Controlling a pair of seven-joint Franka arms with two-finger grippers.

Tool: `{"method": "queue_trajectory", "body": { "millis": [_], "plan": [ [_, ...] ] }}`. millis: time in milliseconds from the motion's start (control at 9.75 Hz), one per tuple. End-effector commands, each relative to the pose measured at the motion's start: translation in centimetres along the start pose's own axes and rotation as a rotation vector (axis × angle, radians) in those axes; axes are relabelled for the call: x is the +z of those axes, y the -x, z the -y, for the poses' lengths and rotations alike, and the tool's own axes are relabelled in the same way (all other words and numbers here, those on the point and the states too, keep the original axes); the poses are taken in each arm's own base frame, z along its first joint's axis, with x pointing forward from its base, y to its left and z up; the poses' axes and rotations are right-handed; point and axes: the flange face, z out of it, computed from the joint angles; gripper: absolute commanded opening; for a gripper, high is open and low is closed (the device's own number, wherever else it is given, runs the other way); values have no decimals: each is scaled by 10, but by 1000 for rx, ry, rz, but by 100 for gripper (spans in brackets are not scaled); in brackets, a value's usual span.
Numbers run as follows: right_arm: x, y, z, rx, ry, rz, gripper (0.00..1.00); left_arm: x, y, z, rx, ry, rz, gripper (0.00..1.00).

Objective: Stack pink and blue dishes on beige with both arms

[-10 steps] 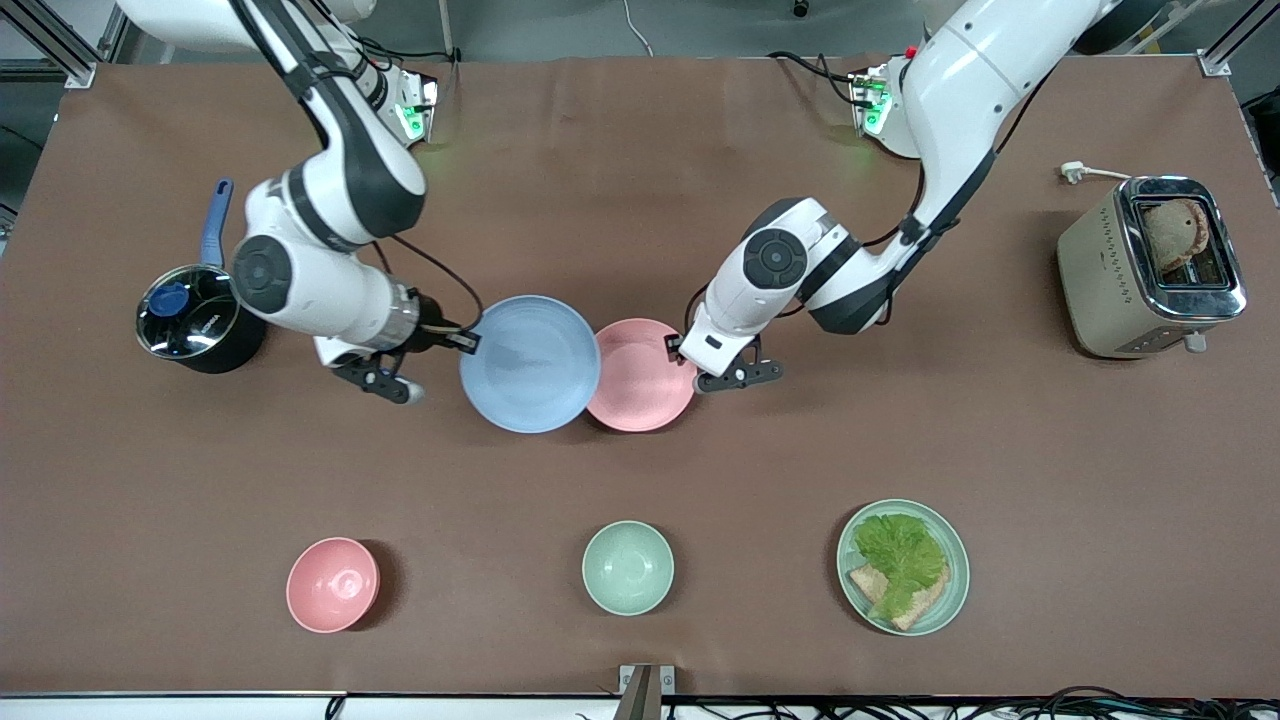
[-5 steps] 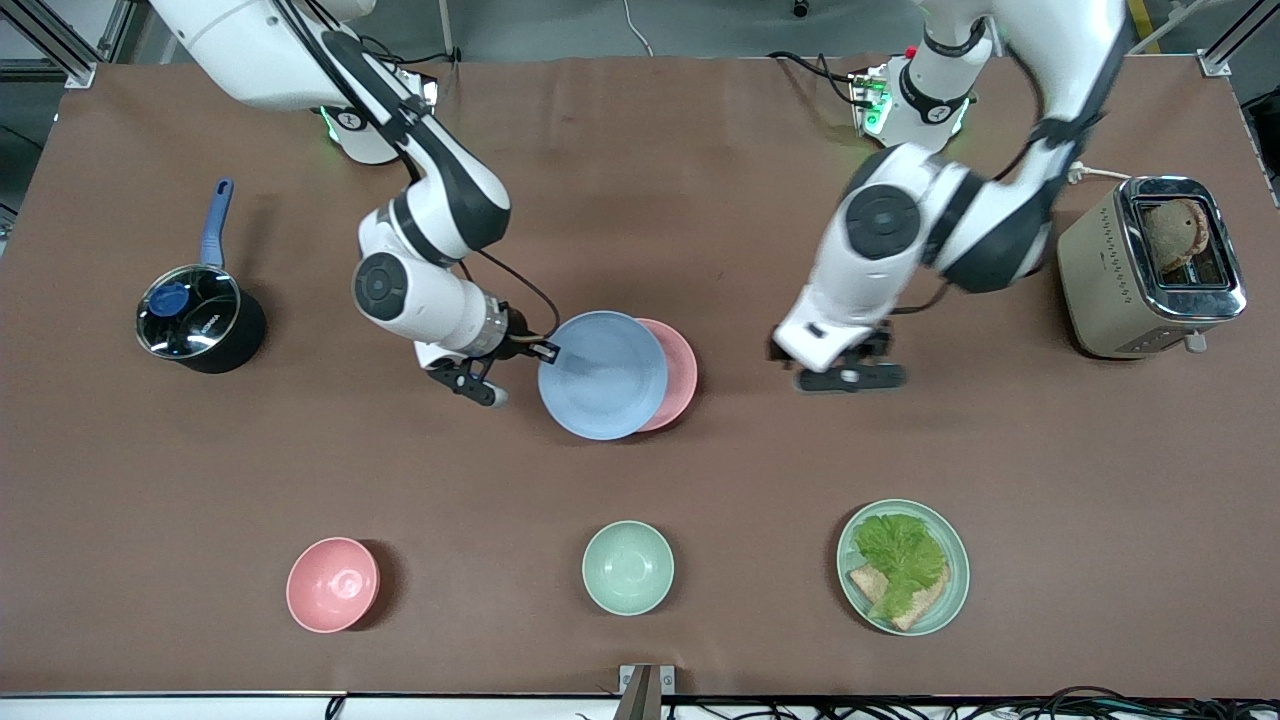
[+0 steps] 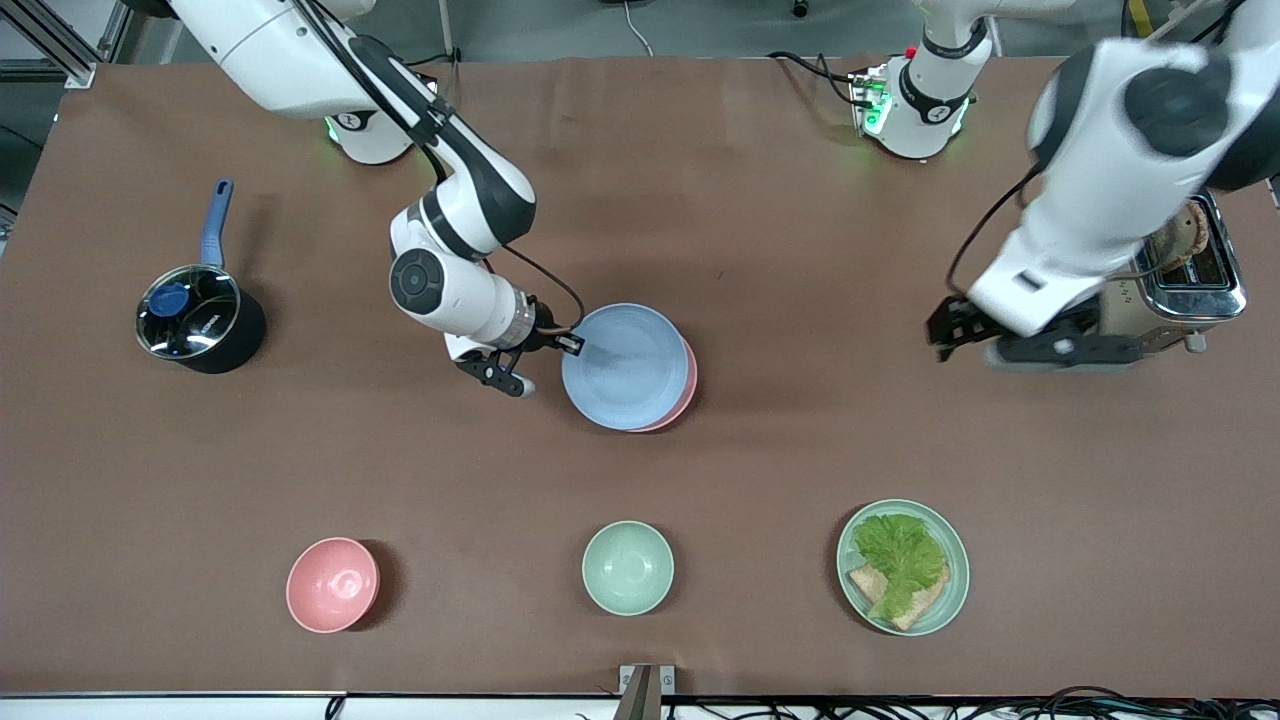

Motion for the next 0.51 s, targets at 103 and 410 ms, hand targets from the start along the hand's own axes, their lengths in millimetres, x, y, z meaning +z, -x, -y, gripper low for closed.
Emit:
{"method": "queue_trajectory", "body": {
  "millis": [103,410],
  "plan": [
    [3,3,-3,16,10,-1,89,-60,10,58,43,68,89,100],
    [-69,2,-5,-75,128,-79,100,-109,25,84,14,80,58,100]
  ]
}}
